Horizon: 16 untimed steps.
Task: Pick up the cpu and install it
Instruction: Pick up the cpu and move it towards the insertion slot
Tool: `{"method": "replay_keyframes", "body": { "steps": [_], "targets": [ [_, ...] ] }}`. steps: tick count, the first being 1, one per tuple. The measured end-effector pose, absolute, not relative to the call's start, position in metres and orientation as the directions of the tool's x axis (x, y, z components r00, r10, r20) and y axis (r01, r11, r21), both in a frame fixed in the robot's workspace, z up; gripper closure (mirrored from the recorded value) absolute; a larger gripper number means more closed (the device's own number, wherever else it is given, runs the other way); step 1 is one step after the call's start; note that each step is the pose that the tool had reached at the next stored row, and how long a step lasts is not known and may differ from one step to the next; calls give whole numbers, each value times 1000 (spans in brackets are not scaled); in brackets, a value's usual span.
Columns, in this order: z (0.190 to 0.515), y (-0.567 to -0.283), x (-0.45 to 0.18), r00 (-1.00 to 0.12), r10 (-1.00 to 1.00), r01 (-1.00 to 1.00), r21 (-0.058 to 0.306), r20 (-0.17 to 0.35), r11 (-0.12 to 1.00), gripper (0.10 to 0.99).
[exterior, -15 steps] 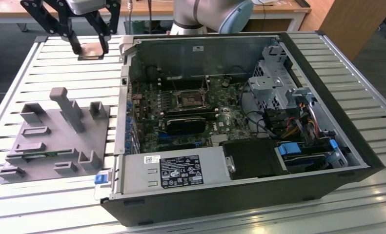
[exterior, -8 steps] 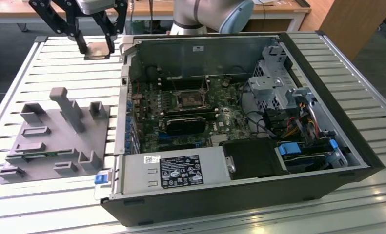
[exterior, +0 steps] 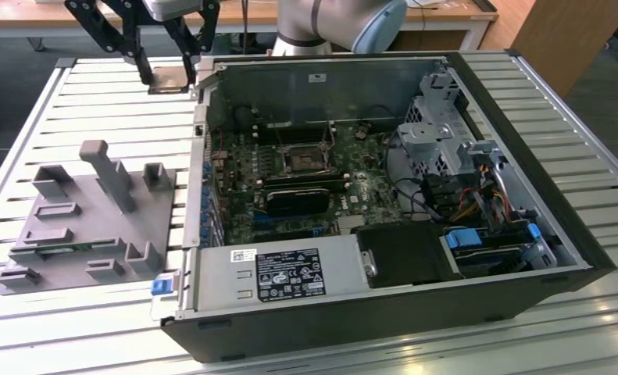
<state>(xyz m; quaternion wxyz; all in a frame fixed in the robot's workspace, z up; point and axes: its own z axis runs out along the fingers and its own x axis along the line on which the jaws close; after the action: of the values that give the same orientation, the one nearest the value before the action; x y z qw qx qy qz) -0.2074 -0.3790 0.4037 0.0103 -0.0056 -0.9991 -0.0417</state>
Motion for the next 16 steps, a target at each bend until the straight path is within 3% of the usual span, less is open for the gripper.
{"method": "replay_keyframes", "body": {
  "steps": [16],
  "targets": [
    [404,-378,-181,-1000,10,12,83,21,996,557]
  ]
}}
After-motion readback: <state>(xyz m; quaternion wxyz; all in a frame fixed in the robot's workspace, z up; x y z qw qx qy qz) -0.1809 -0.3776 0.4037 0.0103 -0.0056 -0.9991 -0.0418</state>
